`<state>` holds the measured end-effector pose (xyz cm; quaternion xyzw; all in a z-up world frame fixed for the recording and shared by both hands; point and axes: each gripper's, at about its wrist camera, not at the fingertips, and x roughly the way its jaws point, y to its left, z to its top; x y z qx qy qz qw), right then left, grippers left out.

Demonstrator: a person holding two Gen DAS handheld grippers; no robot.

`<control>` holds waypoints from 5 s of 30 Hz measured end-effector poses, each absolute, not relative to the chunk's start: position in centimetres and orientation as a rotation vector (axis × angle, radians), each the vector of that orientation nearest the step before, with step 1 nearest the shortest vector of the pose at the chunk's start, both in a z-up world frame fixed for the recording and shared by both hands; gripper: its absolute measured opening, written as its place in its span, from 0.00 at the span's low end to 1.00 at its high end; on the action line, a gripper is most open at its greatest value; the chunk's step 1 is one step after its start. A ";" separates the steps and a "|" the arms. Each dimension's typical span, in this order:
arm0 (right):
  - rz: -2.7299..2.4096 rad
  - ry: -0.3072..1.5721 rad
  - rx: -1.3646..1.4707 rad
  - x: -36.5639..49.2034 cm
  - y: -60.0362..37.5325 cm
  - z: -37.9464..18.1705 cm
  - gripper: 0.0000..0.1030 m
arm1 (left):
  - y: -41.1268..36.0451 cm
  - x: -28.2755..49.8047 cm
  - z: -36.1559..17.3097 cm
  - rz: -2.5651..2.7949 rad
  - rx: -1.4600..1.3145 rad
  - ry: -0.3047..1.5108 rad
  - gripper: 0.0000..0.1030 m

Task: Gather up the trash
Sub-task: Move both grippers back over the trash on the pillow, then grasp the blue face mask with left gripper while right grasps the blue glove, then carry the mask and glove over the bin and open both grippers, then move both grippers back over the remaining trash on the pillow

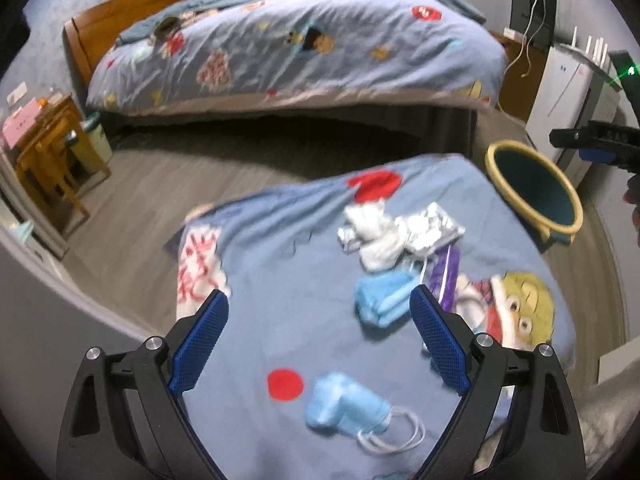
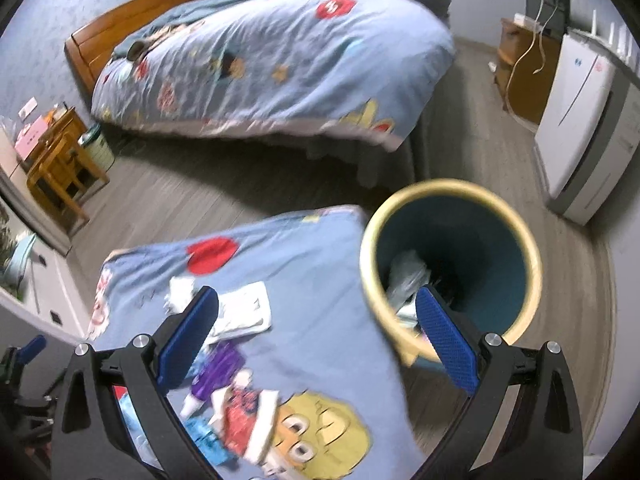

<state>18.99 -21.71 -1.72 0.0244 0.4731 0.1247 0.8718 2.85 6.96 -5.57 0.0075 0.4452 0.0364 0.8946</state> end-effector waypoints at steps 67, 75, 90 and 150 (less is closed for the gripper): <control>0.497 0.974 0.136 11.9 -17.4 0.3 0.15 | 5.7 2.8 -4.1 -0.033 0.040 0.875 0.19; 0.493 0.899 0.183 14.5 -20.9 3.5 0.15 | 4.9 3.8 -3.1 -0.046 0.035 0.851 0.19; 0.315 0.891 0.228 21.1 -30.5 2.4 0.15 | -2.9 8.4 0.7 -0.183 0.072 0.762 0.19; 0.055 0.882 0.235 24.7 -35.4 -0.7 0.94 | -10.1 16.2 -2.2 -0.270 0.133 0.780 0.93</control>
